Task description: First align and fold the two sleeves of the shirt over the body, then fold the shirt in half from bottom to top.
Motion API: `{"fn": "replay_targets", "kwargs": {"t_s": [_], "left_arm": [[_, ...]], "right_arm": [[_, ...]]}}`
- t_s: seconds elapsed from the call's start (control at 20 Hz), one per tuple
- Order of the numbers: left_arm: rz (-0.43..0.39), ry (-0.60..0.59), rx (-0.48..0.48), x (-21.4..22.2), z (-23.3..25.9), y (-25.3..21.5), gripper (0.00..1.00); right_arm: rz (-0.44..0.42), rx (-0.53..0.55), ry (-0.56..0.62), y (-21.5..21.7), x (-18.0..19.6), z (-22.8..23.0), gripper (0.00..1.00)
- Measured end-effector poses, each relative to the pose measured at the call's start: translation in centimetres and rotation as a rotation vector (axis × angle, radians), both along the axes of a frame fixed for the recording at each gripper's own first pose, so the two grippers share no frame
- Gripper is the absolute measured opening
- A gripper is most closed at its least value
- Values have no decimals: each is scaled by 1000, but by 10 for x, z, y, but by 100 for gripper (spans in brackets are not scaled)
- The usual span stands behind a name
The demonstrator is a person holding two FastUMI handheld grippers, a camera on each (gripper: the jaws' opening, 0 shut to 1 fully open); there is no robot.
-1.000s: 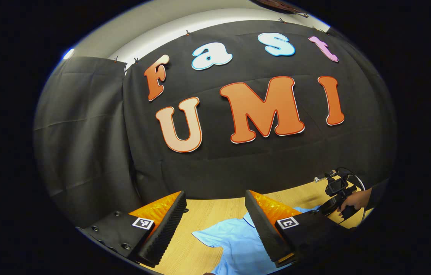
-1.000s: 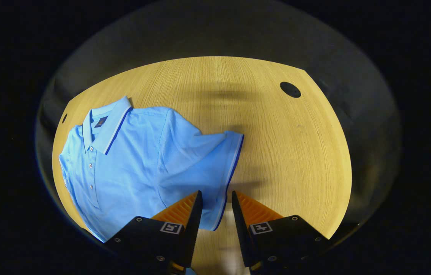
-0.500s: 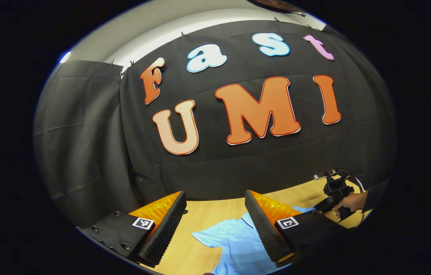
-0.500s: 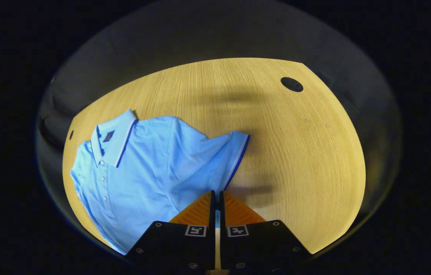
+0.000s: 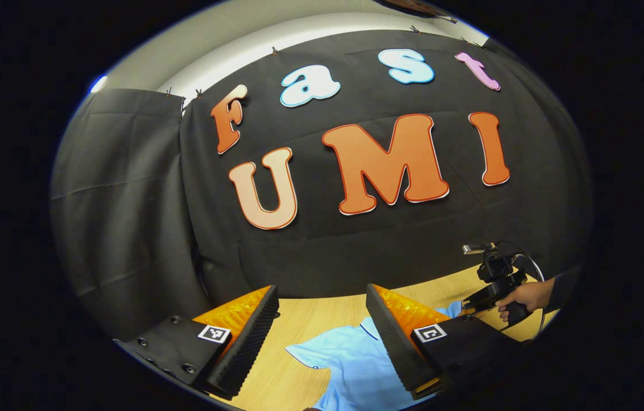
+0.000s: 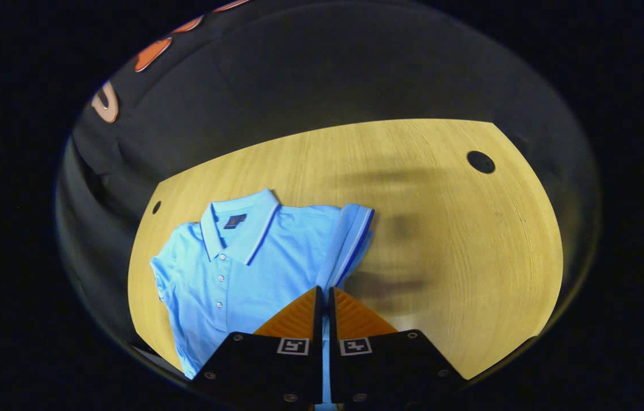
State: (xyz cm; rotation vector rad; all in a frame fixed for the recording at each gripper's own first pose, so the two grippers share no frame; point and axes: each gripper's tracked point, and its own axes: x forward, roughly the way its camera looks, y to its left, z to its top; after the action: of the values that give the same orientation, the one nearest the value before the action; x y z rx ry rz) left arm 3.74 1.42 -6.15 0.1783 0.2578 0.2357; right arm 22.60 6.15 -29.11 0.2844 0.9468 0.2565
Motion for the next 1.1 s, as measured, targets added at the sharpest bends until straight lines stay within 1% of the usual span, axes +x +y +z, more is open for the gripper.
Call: {"fn": "replay_targets", "kwargs": {"t_s": [0.1,0.2,0.25,0.3,0.35,0.4,0.45,0.5,0.55,0.65,0.7,0.75,0.8,1.0,1.05,1.1], "left_arm": [[4,3,-8,1,-3,4,100],[12,13,-26,1,-10,9,100],[19,17,-38,1,-12,11,100],[25,20,-51,0,-14,14,100],[30,24,-60,0,-16,18,100],[38,27,-63,-1,-20,23,100],[44,34,-66,-1,-23,29,100],[50,39,-70,-1,-26,35,100],[55,44,-76,1,-29,42,100],[50,60,-95,6,-36,50,100],[43,73,-110,9,-43,50,100],[31,91,-133,12,-50,52,100],[23,114,-155,12,-60,53,100],[3,236,-289,13,-105,65,100],[7,276,-316,15,-117,71,100],[0,325,-351,12,-130,74,100]], "right_arm": [[36,5,-22,16,1,5,5],[64,50,-19,36,-2,10,6],[85,75,-15,47,-7,11,9],[104,89,-15,54,-9,13,14],[119,89,-21,57,-11,15,16],[129,80,-29,58,-13,16,20],[133,69,-34,56,-15,17,20],[137,59,-41,54,-16,19,23],[136,44,-53,49,-17,21,26],[131,22,-86,38,-18,31,35],[124,10,-102,32,-19,35,43],[116,1,-112,26,-22,41,47],[106,-2,-124,21,-25,47,54],[48,-18,-167,2,-43,66,69],[31,-22,-175,-1,-49,70,71],[15,-24,-180,-3,-56,73,75]]}}
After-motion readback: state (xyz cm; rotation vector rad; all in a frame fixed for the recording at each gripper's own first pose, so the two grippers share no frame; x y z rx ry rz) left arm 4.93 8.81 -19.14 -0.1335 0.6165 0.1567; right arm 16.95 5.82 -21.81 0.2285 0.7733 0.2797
